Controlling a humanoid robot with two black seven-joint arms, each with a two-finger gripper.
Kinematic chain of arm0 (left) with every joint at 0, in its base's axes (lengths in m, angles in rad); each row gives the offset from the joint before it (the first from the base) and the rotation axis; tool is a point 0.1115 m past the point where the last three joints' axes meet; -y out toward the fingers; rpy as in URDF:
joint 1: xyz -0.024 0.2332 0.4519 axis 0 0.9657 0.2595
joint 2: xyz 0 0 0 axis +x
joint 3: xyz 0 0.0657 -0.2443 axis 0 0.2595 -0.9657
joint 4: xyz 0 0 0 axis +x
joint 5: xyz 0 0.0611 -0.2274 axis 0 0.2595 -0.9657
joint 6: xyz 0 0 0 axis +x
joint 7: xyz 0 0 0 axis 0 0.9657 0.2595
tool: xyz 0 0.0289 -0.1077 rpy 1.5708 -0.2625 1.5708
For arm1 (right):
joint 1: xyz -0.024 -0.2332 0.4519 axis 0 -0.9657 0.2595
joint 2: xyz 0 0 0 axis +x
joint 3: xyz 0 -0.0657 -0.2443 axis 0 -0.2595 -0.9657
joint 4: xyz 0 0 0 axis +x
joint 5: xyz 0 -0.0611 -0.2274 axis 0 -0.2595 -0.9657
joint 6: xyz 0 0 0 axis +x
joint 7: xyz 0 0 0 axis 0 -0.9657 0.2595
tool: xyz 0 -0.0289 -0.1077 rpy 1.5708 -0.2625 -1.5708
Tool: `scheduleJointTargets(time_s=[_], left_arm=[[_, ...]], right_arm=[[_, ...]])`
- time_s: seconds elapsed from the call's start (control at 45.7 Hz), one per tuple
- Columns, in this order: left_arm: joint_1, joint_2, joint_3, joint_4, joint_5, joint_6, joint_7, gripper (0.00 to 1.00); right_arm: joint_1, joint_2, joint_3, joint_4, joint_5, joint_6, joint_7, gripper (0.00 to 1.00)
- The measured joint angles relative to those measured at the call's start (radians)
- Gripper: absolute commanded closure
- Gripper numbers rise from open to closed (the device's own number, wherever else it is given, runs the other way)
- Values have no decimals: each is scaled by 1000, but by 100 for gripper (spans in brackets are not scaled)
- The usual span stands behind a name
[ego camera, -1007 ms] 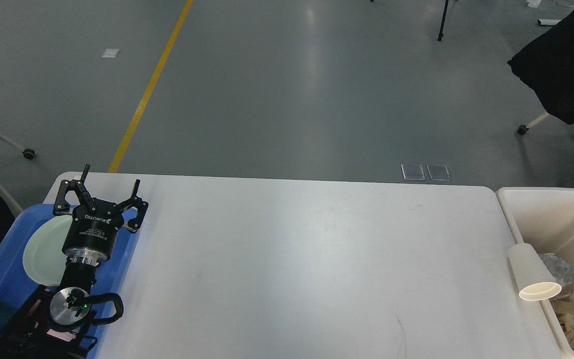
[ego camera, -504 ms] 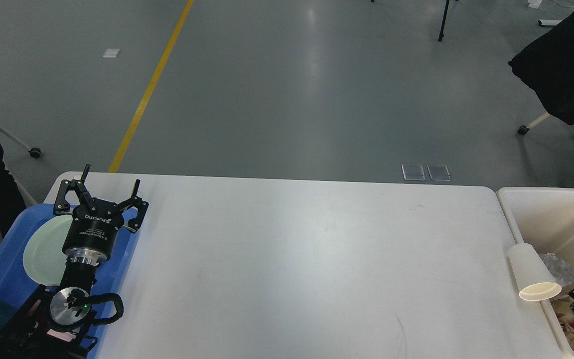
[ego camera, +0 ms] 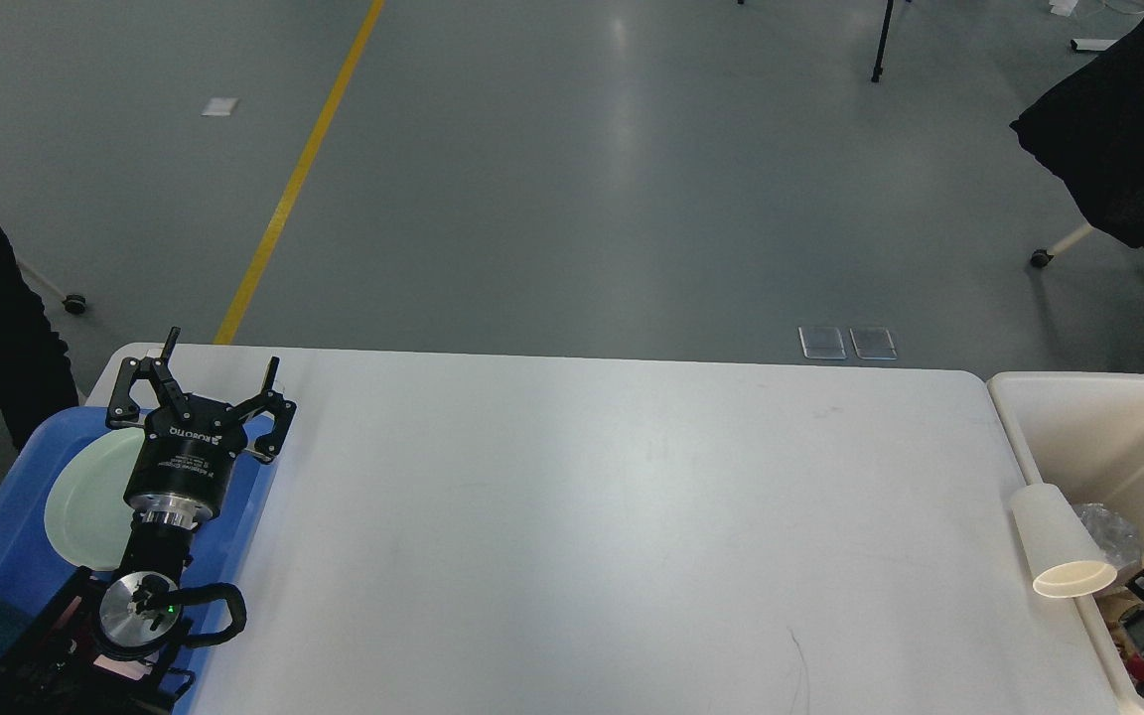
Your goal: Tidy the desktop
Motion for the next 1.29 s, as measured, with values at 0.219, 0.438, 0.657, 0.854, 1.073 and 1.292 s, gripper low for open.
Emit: scheduleJointTargets(time_s=[0.219,0.438,0.657,0.854,1.073,1.292], left_arm=[[0,0,0,0,0,0,0,4],[0,0,0,0,0,0,0,4],[0,0,0,0,0,0,0,4],[0,0,0,0,0,0,0,4],[1,0,0,0,0,0,0,4],[1,0,0,0,0,0,0,4]], right_arm=[[36,-18,1,9,0,6,2,0],[218,-163,8,149,0,88,2,0],[515,-293,-6,427,-59,188,-5,0],[877,-336,-72,752,-255,318,-33,0],[1272,-305,-132,1012,-297,687,-111,0],[1508,-151,-144,1128,-293,903,-199,0]])
